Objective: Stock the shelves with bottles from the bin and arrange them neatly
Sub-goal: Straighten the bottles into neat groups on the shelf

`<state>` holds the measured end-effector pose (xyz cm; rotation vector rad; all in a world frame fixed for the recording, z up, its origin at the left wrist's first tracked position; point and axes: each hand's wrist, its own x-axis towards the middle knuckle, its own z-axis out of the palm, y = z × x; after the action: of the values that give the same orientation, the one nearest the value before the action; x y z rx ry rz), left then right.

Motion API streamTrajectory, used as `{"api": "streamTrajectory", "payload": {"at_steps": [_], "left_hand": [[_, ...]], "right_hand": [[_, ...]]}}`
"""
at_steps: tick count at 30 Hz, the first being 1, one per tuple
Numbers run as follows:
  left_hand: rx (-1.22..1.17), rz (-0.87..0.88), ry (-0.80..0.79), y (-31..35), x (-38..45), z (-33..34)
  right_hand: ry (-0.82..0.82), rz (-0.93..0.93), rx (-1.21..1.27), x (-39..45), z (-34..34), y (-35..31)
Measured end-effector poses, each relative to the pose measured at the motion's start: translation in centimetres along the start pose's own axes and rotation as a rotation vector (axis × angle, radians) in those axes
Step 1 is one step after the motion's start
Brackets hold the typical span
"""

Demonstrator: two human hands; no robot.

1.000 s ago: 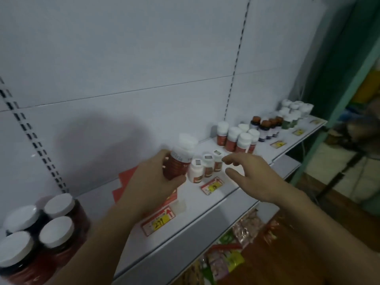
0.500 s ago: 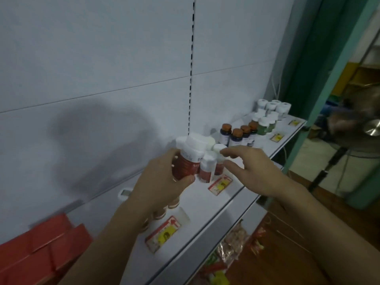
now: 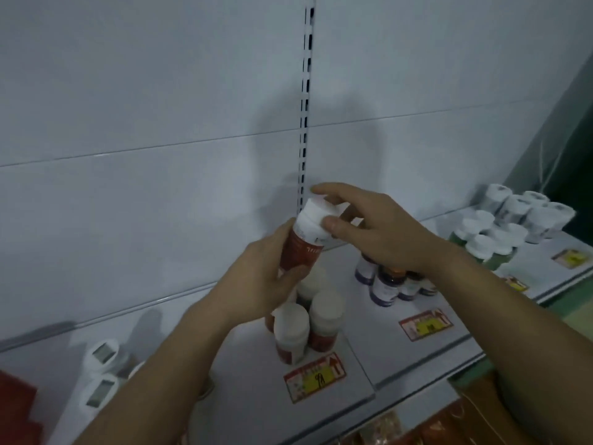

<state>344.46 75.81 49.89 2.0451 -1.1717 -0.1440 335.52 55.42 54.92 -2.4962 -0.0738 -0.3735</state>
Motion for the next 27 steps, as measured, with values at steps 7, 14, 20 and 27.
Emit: {"api": "streamTrajectory", "payload": {"at_steps": [7,14,20,27], "left_hand": [[0.158,-0.142,0.15,-0.8,0.3,-0.7],[0.399,-0.381,-0.141,-2.8,-1.0,2.4],[0.442,-0.396,-0.176,-2.8,-1.2,3.4],[0.439,-0.377,-0.182,-2.8,-1.3,3.6]], "right_hand": [[-0.171,-0.19,-0.165,5.7,-1.9,1.3],[-0.365,-0.217,-0.32,9.1,-1.7,1.7],[-0.496,-0.223,-0.406,10.6,0.0,1.6],[-0.607,-0.153,-0.381,10.4,2.8,2.0]]}}
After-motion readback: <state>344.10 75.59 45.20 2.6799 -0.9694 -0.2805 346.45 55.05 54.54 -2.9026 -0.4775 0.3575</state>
